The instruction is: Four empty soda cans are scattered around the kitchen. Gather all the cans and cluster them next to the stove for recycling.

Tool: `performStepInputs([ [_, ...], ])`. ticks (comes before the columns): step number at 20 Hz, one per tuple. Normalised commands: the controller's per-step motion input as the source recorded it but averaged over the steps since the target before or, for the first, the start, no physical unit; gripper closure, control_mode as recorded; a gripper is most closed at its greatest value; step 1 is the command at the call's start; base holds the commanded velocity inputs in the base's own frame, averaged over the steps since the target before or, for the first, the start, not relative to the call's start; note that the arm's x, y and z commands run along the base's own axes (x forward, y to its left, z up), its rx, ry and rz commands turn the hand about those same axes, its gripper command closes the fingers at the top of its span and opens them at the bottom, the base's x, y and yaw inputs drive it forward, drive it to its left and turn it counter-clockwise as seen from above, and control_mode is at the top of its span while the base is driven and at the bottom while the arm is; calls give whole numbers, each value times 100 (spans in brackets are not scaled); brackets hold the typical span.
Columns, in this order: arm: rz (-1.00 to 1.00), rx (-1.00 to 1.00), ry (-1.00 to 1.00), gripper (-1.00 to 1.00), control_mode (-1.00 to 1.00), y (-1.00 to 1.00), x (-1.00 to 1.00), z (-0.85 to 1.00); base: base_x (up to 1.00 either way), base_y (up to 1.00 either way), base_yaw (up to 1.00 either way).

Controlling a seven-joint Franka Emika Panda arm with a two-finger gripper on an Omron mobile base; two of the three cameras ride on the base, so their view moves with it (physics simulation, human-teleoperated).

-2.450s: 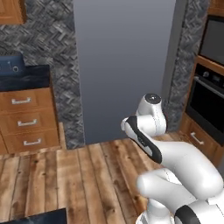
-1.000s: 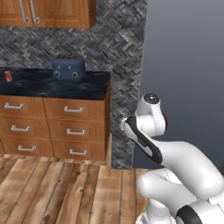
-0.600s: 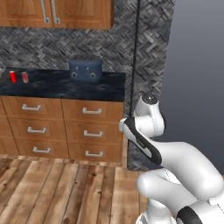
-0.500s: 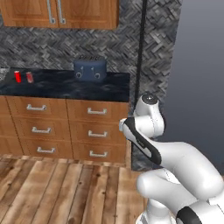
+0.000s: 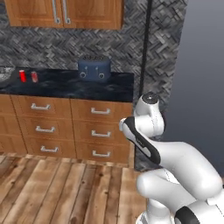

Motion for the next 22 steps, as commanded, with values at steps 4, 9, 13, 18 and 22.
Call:
performStepInputs([
  [4,0,0,0,100,100,0,0,0,72,8,7],
  [9,0,0,0,100,100,0,0,0,62,10,18],
  [13,0,0,0,100,100,0,0,0,28,25,51],
  [18,0,0,0,100,100,0,0,0,27,27,50],
  [22,0,0,0,100,100,0,0,0,46,42,15],
])
